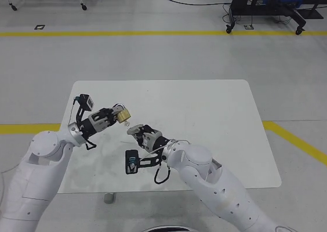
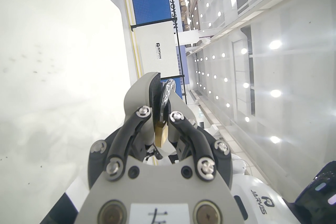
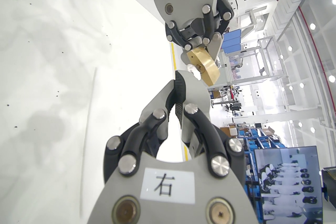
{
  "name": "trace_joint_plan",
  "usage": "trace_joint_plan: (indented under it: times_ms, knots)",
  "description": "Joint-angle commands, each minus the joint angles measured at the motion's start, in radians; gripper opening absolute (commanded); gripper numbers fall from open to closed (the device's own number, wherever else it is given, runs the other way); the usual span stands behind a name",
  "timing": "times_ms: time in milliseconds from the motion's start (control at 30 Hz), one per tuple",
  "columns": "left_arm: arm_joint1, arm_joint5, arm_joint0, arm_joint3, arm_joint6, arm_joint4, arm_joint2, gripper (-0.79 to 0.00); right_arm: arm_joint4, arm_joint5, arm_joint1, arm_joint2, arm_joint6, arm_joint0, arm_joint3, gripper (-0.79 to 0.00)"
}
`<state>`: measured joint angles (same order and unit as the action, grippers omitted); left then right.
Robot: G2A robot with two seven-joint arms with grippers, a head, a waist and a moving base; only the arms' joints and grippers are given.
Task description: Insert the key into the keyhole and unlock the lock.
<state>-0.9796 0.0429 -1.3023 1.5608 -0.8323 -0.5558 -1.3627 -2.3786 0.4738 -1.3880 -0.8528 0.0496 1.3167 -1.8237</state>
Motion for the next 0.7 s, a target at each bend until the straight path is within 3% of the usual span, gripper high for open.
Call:
trace_joint_plan:
  times_ms: [0,67,100,133,167,200,233,500,633,667]
  knots:
    - [-0.001,-0.013,0.006,-0.010,-0.003,-0.013,-0.003,-0.785,-0.001,0.011,0.002,0.002,-0.001,0.002,-0.008,-0.785]
    - [-0.001,-0.016,0.013,-0.020,-0.007,-0.019,-0.008,-0.785,-0.004,0.018,0.003,0.006,0.000,0.008,-0.020,-0.739]
    - [-0.001,-0.017,0.015,-0.025,-0.007,-0.021,-0.009,-0.785,-0.008,0.020,0.005,0.008,0.000,0.011,-0.027,-0.619]
    - [-0.002,-0.023,0.016,-0.031,-0.008,-0.021,-0.009,-0.785,-0.019,0.019,0.006,0.010,0.001,0.015,-0.036,-0.468]
    - [-0.001,-0.041,0.018,-0.038,-0.012,-0.016,-0.007,-0.785,-0.033,0.017,0.008,0.013,0.001,0.021,-0.045,-0.179]
    - [0.000,-0.079,0.023,-0.049,-0.021,-0.003,-0.001,-0.785,-0.048,0.019,0.011,0.016,-0.001,0.026,-0.054,0.000]
    - [0.001,-0.118,0.031,-0.060,-0.029,0.009,0.005,-0.785,-0.065,0.016,0.013,0.015,0.009,0.033,-0.063,0.000]
    - [0.001,-0.118,0.031,-0.060,-0.029,0.009,0.005,-0.785,-0.091,-0.003,0.015,0.010,0.042,0.043,-0.073,0.000]
    - [-0.007,-0.038,0.006,-0.036,0.064,-0.023,-0.005,-0.785,-0.092,-0.020,0.015,0.013,0.026,0.045,-0.071,0.000]
    - [-0.009,-0.019,0.001,-0.030,0.082,-0.021,-0.006,-0.785,-0.093,-0.022,0.016,0.015,0.014,0.044,-0.067,-0.228]
